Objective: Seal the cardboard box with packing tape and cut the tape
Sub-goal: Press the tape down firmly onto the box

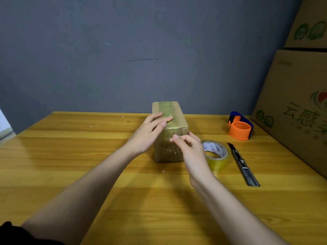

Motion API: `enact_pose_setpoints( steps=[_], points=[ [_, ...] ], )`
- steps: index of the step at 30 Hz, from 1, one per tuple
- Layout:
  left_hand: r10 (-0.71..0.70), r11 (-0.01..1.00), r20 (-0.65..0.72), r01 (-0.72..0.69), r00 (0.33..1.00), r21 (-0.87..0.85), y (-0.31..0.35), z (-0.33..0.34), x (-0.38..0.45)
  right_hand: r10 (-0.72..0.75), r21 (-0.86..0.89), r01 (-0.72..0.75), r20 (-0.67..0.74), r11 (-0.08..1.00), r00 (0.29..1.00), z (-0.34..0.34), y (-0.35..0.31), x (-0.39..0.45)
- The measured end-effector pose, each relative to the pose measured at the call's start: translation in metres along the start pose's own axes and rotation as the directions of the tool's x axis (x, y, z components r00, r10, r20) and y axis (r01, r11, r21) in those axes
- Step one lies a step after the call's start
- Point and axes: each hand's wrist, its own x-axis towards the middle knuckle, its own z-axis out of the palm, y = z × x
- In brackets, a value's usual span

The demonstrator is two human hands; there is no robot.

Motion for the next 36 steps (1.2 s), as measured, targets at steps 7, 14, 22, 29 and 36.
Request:
enact_pose_setpoints(
  steps=[7,14,22,29,36],
  points=[
    [-0.003,0.994,0.019,0.005,1.000,-0.112,0.010,0.003,-0.015,-0.009,0.022,0.010,-0.040,1.000,0.999,-0.001,0.015,-0.020],
    [0.026,0.998,0.066,-0.021,0.998,-0.066,0.004,-0.001,-0.013,-0.045,0.013,0.046,-0.074,0.999,0.996,0.004,0.024,-0.018],
    [0.021,0.999,0.109,-0.017,0.994,-0.044,0.005,-0.006,-0.010,-0.098,-0.009,0.097,-0.109,0.995,0.989,0.008,0.035,-0.015],
    [0.022,0.999,0.101,-0.027,0.995,0.040,0.004,-0.004,-0.010,-0.119,-0.043,0.112,-0.196,0.993,0.973,0.017,0.044,-0.009],
    [0.051,0.993,0.101,-0.061,0.994,0.100,0.000,-0.004,-0.010,-0.159,-0.122,0.131,-0.263,0.984,0.952,0.021,0.053,-0.003]
  ],
)
